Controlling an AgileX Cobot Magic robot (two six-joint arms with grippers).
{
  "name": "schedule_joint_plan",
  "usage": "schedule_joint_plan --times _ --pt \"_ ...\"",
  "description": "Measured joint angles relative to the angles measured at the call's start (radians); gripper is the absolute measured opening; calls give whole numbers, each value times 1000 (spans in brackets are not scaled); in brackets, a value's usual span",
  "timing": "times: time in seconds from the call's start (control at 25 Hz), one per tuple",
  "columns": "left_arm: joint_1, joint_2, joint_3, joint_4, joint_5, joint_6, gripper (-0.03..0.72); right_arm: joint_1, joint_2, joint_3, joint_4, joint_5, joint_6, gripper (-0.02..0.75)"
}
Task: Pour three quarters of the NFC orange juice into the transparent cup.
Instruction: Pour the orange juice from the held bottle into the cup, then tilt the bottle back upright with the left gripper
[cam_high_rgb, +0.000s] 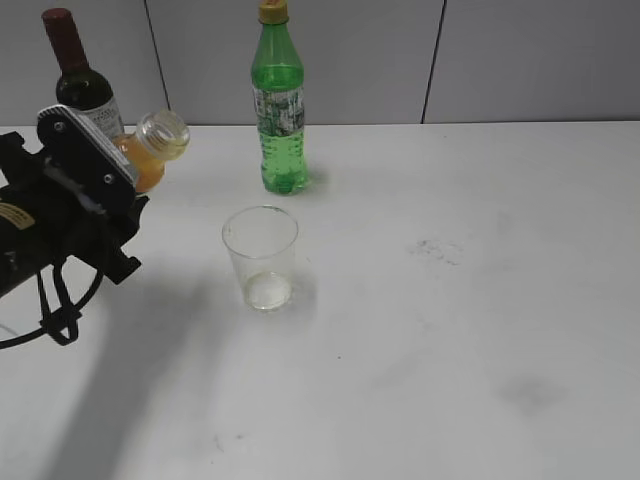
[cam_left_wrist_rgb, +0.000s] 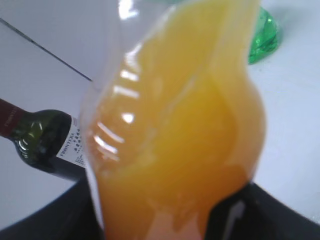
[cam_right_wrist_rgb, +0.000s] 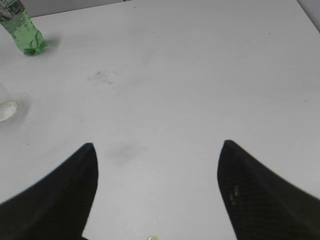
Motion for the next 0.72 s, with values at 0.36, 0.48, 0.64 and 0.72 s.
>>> schedule_joint_plan --times 0.36,0.48,0.64,0.72 --pt "-5 0 0 -35 -5 88 479 0 0 0 0 0 0 571" --pt "-23 0 0 -48 -14 135 479 0 0 0 0 0 0 571" --pt "-43 0 0 -72 -16 195 479 0 0 0 0 0 0 571" --pt "-56 0 0 -102 -16 229 479 0 0 0 0 0 0 571"
